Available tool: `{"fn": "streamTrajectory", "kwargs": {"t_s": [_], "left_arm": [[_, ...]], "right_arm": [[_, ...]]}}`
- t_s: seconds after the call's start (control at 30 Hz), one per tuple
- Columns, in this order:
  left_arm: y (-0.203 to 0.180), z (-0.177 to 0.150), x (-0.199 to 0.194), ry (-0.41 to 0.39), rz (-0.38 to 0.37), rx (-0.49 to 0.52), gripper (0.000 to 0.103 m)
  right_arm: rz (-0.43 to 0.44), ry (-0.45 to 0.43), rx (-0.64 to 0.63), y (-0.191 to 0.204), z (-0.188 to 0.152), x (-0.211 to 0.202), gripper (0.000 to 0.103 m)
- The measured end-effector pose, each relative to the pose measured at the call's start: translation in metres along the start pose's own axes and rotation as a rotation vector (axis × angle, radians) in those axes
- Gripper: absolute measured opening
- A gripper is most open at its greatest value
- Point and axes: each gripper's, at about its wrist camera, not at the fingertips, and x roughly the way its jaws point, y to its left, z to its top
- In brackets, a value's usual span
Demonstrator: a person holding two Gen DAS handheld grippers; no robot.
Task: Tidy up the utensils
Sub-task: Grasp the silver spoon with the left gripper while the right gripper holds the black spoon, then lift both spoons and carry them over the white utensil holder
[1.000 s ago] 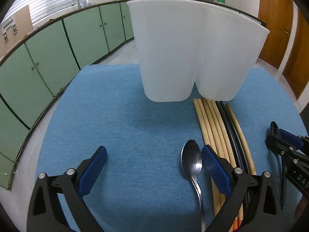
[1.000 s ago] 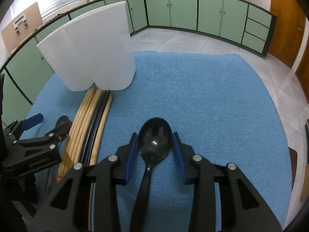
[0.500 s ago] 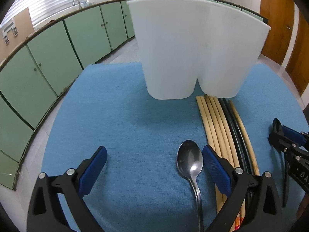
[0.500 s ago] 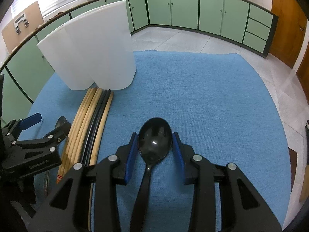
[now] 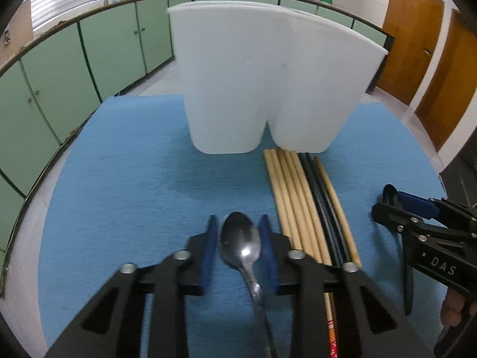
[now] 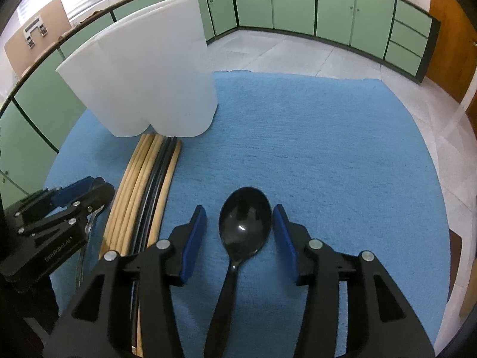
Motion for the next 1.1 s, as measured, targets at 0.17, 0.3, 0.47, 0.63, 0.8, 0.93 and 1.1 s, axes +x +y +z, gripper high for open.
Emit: {"fn": "streamTrajectory", "kwargs": {"t_s": [0.17, 0.3, 0.47, 0.63, 0.8, 0.93, 1.1], "left_arm": [[0.006, -0.003, 0.0, -0.027, -0.03, -0.011, 0.026], [0.016, -0.02, -0.025, -0.133, -0.091, -0.017, 0.025], [0.024, -0.04, -0.064, -0.317, -0.108, 0.003, 0.025], [0.027, -0.05, -0.09, -0.439, -0.108, 0.004, 0.024], [0.027, -0.046, -0.104, -0.522, -0.109, 0.009, 0.004], [0.028, -0.038, -0.106, -0.524, -0.117, 0.006, 0.003], [0.033, -0.039, -0.087, -0.465, -0.132, -0.033, 0.003]], "right_arm": [[0.011, 0.009, 0.016, -0.008, 0.002, -0.003, 0.033], [0.091, -0.089, 0.07, -0.018, -0.001, -0.019, 0.033], [0.115, -0.278, 0.017, -0.016, -0.01, -0.052, 0.033], [0.148, -0.367, 0.001, -0.018, -0.002, -0.065, 0.033], [0.152, -0.452, -0.037, -0.013, -0.004, -0.079, 0.033], [0.159, -0.491, -0.063, -0.01, 0.006, -0.088, 0.033], [0.157, -0.472, -0.056, -0.007, 0.006, -0.084, 0.033]]}}
